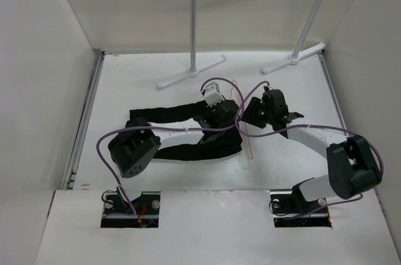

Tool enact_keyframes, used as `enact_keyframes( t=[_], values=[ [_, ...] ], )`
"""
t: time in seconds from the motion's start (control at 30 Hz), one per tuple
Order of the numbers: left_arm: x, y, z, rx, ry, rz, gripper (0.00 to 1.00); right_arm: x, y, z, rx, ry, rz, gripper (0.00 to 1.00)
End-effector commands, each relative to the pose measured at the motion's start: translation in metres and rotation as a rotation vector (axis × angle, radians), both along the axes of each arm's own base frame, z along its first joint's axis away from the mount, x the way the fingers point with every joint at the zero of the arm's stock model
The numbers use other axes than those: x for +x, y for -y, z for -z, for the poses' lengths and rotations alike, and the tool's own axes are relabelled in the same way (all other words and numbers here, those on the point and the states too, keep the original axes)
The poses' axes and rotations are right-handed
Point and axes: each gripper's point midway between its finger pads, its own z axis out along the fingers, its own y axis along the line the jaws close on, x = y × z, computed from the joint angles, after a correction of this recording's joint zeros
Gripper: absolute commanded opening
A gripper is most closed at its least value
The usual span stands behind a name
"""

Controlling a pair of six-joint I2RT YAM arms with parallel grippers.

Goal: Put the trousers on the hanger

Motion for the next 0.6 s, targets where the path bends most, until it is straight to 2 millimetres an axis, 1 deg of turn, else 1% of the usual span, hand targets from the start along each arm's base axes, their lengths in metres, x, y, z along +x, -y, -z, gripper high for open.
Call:
enact_keyframes(
  t=[0.0,0.07,0.13,0.2,0.27,0.33,0.37,0.47,0.57],
  values=[
    [0.006,-0.003,-0.001,-0.062,0.018,-0.05,0.0,0.033,-0.014,-0.026,0.067,0.107,0.002,0.51],
    [0.007,-0.006,0.009,-0.05,0.004,-0.051,0.0,0.038,-0.016,-0.022,0.066,0.098,0.006,0.49],
    [0.007,-0.009,0.018,-0.035,-0.01,-0.051,0.0,0.041,-0.013,-0.024,0.054,0.105,0.019,0.46],
    [0.007,-0.01,0.025,-0.028,-0.02,-0.048,0.0,0.042,-0.01,-0.03,0.049,0.13,0.035,0.46],
    [0.006,-0.009,0.03,-0.034,-0.025,-0.041,0.0,0.04,-0.01,-0.031,0.05,0.132,0.028,0.47],
    [0.006,-0.009,0.032,-0.031,-0.029,-0.04,0.0,0.039,-0.015,-0.021,0.042,0.106,0.003,0.51],
    [0.005,-0.009,0.032,-0.028,-0.031,-0.039,0.0,0.037,-0.018,-0.013,0.035,0.084,-0.013,0.52],
    [0.002,-0.01,0.034,-0.023,-0.04,-0.028,0.0,0.034,-0.027,0.008,0.024,0.037,-0.034,0.52],
    [-0.003,-0.016,0.04,-0.004,-0.057,-0.023,0.0,0.033,-0.036,0.016,0.021,0.021,-0.055,0.52]
  ],
)
